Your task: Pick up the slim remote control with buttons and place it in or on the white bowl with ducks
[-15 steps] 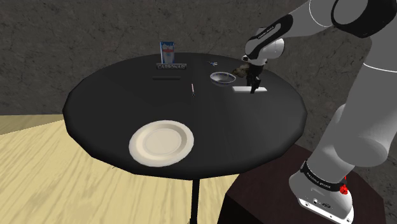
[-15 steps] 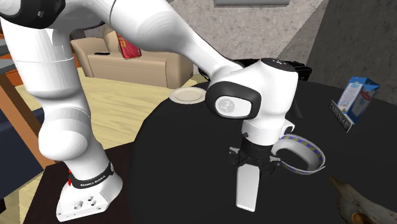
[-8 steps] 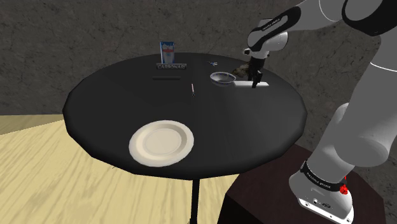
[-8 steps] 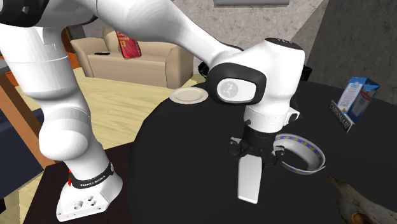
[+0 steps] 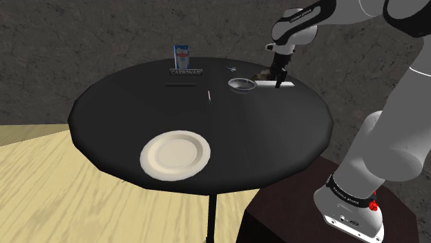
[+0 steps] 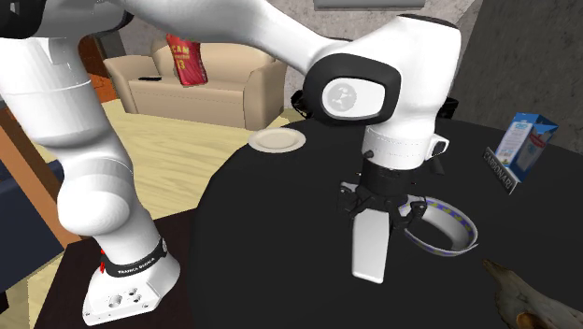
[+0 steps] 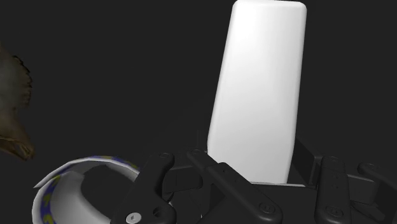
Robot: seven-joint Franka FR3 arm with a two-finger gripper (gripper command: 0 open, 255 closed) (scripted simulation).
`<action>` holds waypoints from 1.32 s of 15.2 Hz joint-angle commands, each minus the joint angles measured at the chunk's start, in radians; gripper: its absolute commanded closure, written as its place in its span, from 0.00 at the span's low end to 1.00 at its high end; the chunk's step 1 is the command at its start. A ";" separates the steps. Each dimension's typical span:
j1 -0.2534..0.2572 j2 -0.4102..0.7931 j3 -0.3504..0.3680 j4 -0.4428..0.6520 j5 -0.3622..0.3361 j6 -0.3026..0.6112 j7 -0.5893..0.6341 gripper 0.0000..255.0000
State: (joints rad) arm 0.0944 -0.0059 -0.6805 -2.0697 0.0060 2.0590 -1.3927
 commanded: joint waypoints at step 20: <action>-0.172 0.669 0.117 0.921 0.342 -0.342 -0.005 1.00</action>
State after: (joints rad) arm -0.0650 0.6366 -0.5696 -1.1882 0.3391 1.7295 -1.4017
